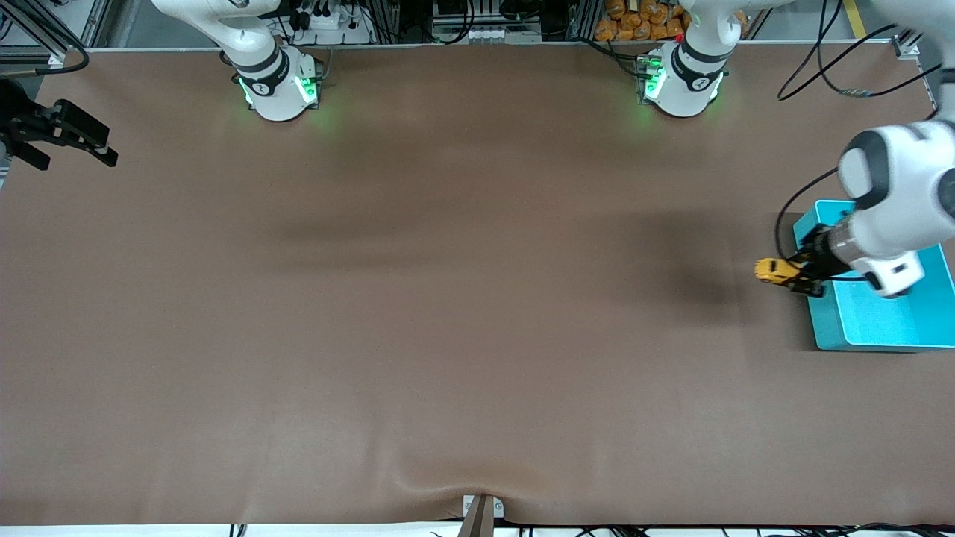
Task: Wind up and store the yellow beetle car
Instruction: 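Lift the car with the left gripper over the teal bin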
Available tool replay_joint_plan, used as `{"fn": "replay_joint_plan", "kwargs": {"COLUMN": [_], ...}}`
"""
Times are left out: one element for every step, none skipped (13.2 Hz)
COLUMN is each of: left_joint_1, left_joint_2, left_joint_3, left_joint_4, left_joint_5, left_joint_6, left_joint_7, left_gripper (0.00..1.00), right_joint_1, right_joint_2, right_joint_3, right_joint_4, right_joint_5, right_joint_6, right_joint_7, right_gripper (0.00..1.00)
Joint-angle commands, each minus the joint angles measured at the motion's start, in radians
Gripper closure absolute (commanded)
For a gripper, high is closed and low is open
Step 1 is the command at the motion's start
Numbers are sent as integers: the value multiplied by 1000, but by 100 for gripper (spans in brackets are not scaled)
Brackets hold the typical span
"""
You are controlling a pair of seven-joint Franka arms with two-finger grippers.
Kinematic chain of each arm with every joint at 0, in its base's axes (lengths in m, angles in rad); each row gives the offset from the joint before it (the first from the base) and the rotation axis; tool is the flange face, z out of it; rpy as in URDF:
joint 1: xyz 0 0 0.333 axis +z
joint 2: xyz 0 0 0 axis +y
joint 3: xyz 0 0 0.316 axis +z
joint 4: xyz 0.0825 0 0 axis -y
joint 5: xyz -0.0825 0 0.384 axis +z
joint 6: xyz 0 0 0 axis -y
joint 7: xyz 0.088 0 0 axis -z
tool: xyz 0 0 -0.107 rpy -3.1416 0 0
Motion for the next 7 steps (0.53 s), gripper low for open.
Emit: {"fn": "replay_joint_plan", "kwargs": {"left_joint_1": [94,142,191,243,284,315,338], "left_joint_2": [-28,-36,-37,-34,-24,-7,7], "left_joint_3": [-5,-5,-5,-5,-5,-5,-5], "left_joint_4": [41,41,42,45,48,50,50], "left_joint_5": [87,107,109,109,107,112,112], "left_joint_6": [-70,-70,-70,-64,-53,-35,-10], "left_joint_7": [251,398,544,679,790,870,936], "left_gripper": [100,100,100,100,100,100,100], "right_joint_1": [14,14,14,14,14,14,13], "right_joint_2": [-21,-21,-21,-21,-21,-19,-19], "right_joint_3": [-5,-5,-5,-5,-5,-3,-5], "right_joint_4": [-11,-11,-11,-11,-11,-11,-11], "right_joint_5": [-2,-2,-2,-2,-2,-2,-2], "right_joint_6": [7,7,7,7,7,8,8], "right_joint_7": [10,10,10,10,10,10,12], "right_gripper": [0,0,0,0,0,0,0]}}
